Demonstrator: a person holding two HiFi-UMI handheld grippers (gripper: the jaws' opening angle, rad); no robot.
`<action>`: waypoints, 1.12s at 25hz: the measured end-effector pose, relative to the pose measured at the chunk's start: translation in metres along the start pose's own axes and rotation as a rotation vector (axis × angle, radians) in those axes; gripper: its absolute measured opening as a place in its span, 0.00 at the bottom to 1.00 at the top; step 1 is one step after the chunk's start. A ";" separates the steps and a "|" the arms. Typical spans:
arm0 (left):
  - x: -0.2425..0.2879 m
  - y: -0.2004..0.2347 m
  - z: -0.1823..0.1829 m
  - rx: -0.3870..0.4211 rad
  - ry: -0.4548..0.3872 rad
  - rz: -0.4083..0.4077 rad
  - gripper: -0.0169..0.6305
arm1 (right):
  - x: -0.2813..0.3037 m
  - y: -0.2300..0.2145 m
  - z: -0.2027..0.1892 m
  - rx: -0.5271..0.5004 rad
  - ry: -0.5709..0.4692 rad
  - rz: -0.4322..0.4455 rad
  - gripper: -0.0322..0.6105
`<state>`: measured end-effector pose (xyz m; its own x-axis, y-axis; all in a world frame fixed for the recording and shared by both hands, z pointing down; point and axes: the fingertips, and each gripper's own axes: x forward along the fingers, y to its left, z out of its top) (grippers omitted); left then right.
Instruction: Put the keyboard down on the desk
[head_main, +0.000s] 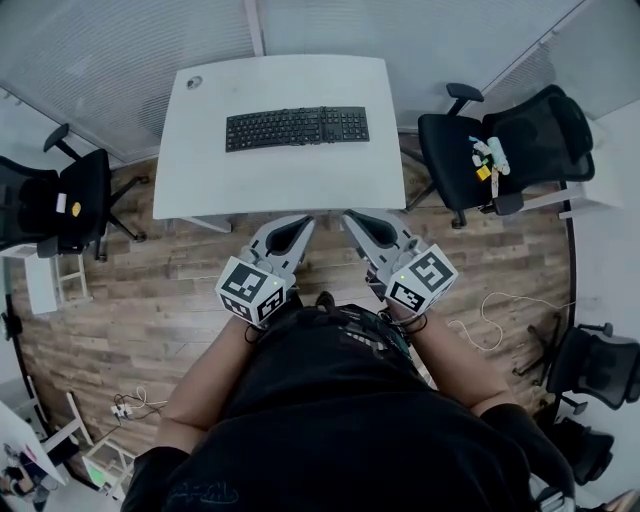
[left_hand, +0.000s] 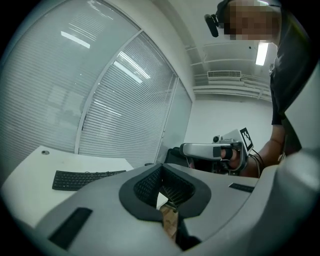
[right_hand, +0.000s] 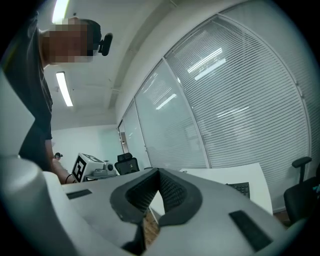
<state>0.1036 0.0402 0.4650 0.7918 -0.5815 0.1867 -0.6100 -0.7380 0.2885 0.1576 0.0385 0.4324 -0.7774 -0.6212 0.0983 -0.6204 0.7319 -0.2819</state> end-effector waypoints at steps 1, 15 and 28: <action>-0.001 -0.008 -0.004 0.000 0.000 0.006 0.05 | -0.007 0.002 -0.003 0.003 0.000 0.006 0.09; -0.054 -0.057 -0.020 -0.004 -0.004 0.135 0.05 | -0.049 0.058 -0.022 0.005 0.021 0.112 0.08; -0.097 -0.079 -0.028 0.003 -0.010 0.108 0.05 | -0.061 0.115 -0.034 -0.028 0.009 0.098 0.08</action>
<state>0.0755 0.1644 0.4508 0.7210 -0.6613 0.2068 -0.6920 -0.6717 0.2647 0.1301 0.1703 0.4264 -0.8355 -0.5437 0.0797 -0.5437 0.7967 -0.2639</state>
